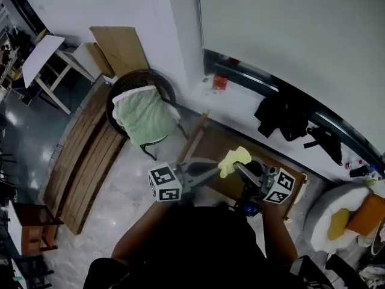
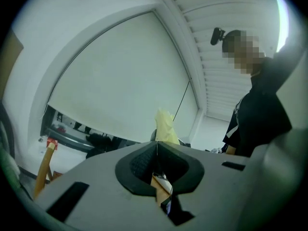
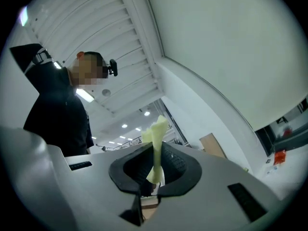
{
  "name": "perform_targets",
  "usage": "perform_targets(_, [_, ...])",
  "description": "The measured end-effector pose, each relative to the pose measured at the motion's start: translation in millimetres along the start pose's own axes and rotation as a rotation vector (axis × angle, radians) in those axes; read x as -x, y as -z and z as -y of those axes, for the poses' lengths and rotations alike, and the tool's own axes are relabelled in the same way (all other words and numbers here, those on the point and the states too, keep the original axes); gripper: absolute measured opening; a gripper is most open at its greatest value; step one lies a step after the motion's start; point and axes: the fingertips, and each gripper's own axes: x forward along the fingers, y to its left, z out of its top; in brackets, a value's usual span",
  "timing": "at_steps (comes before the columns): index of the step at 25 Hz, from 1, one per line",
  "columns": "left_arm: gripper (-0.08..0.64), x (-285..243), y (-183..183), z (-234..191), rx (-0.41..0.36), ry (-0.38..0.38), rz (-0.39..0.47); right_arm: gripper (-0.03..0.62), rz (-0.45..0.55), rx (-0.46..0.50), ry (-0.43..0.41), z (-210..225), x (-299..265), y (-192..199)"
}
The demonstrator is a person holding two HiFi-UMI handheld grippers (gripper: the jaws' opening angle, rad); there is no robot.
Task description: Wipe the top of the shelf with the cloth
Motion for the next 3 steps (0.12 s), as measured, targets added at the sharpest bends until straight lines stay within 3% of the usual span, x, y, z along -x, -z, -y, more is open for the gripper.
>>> perform_targets(3, [0.014, -1.6, 9.9, 4.3, 0.025, 0.001, -0.011, 0.043, -0.017, -0.011, 0.002, 0.7, 6.1, 10.0])
